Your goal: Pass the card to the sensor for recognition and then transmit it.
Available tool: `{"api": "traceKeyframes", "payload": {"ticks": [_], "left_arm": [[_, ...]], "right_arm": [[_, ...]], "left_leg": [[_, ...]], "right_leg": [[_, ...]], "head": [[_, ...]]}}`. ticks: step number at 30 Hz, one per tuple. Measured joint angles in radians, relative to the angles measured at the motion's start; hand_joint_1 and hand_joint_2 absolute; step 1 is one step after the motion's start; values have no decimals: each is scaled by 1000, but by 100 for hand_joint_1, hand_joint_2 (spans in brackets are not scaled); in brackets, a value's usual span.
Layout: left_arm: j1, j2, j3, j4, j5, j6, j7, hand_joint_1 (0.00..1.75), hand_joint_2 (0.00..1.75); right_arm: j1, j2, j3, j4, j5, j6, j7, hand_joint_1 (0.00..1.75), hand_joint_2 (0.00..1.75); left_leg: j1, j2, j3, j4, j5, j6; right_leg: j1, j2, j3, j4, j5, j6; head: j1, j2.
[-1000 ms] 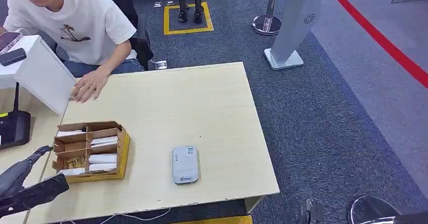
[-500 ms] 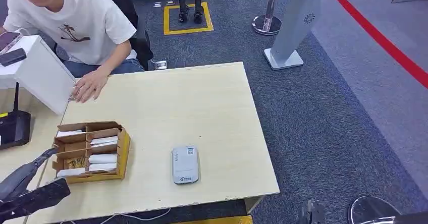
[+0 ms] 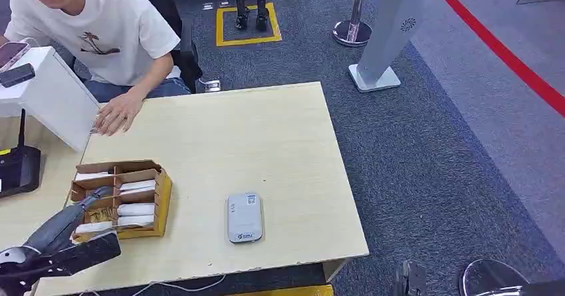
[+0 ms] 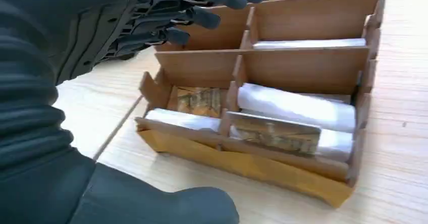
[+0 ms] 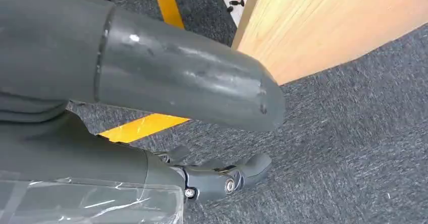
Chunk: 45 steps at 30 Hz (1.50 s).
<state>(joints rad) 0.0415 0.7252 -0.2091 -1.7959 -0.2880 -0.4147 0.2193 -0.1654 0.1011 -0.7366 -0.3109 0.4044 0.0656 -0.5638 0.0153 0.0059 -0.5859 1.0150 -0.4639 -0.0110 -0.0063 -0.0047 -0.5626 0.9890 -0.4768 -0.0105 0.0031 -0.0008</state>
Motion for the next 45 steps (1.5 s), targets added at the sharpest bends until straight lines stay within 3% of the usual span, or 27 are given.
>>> {"api": "traceKeyframes", "payload": {"ticks": [11,20,34,45], "left_arm": [[-114,-56,-108,117,-9,0,-16,0,175],[-154,-66,-136,149,-3,3,-25,0,175],[-148,2,-148,134,43,10,16,0,175],[-132,24,-148,113,51,12,27,0,175]], "right_arm": [[-3,0,12,2,6,-2,7,0,0],[-6,0,22,2,3,-2,12,0,0],[-13,4,25,3,-8,0,17,0,0],[-20,8,33,8,-18,5,19,0,0]], "left_leg": [[0,0,0,0,0,0],[0,0,0,0,0,0],[0,0,0,0,0,0],[0,0,0,0,0,0]], "right_leg": [[0,0,0,0,0,0],[0,0,0,0,0,0],[0,1,0,0,0,0],[0,1,0,0,0,0]], "head": [[-1,0],[0,0],[0,0],[0,0]]}}
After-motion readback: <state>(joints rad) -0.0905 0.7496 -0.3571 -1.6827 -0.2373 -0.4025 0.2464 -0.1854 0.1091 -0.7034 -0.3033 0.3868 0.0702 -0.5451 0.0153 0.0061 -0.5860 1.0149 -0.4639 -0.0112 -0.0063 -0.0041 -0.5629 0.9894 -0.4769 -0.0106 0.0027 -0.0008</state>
